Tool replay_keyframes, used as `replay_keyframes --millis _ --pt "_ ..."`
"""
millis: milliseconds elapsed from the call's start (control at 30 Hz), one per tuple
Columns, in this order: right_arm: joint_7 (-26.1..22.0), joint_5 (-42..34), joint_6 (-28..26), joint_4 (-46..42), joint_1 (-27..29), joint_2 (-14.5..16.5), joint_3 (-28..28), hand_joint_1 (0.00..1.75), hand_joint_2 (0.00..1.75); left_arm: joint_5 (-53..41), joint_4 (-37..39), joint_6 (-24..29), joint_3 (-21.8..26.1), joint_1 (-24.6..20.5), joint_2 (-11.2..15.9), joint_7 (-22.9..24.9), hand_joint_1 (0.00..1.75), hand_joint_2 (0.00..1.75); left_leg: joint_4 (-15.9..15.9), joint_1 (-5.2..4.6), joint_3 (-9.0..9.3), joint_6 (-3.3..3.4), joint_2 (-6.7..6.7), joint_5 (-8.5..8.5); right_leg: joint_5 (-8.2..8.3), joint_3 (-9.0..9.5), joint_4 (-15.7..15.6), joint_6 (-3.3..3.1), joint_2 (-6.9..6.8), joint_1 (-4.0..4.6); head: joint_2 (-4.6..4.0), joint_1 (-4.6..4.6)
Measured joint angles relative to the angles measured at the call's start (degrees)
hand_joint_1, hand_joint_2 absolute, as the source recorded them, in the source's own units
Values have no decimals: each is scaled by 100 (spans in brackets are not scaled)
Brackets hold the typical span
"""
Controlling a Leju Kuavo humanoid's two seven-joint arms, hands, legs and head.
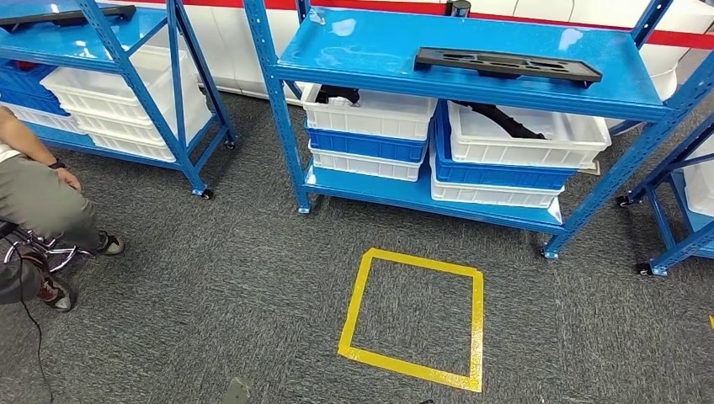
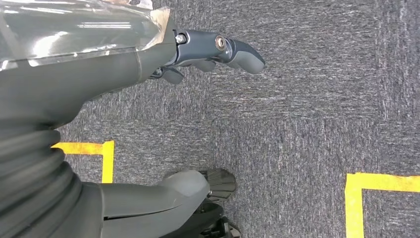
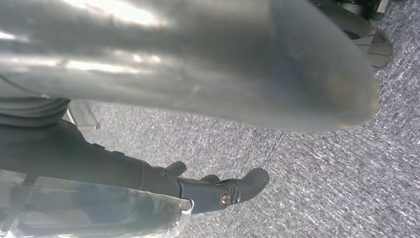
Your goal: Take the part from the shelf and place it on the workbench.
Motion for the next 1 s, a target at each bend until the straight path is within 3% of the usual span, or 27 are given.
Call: replay_keyframes --millis 33,167,267,333,533,1000 --pt "-2 0 -2 0 -1 0 0 0 0 -7 0 -5 -2 -4 3 5 0 0 -10 3 7 -1 2 0 -3 1 0 -15 1 6 0 -6" --pt "-4 0 -8 0 -6 0 2 0 0 -7 0 -32 -3 -17 19 64 0 0 -27 14 15 -45 8 4 -12 2 4 -62 2 30 0 -19" --pt "-1 0 -9 -1 -15 -1 2 0 0 -1 0 -42 -2 -21 23 113 0 0 -34 37 17 -187 12 -2 -13 1 6 -64 2 49 0 -21" --pt "-23 -1 -65 -4 -21 -1 7 0 0 -2 0 -50 -3 -23 24 121 0 0 -35 42 18 -233 15 -5 -15 0 7 -66 2 54 0 -20" --pt "-234 -115 -478 -11 115 45 44 0 0 -8 0 -52 -5 -24 36 127 0 0 -33 3 19 -242 15 -10 -19 -3 6 -68 2 47 0 -19" --pt "-222 -119 -495 -11 199 86 46 0 0 0 0 -132 -15 -24 68 144 0 0 -22 -25 17 -236 15 -14 -18 0 3 -66 3 20 0 -20"
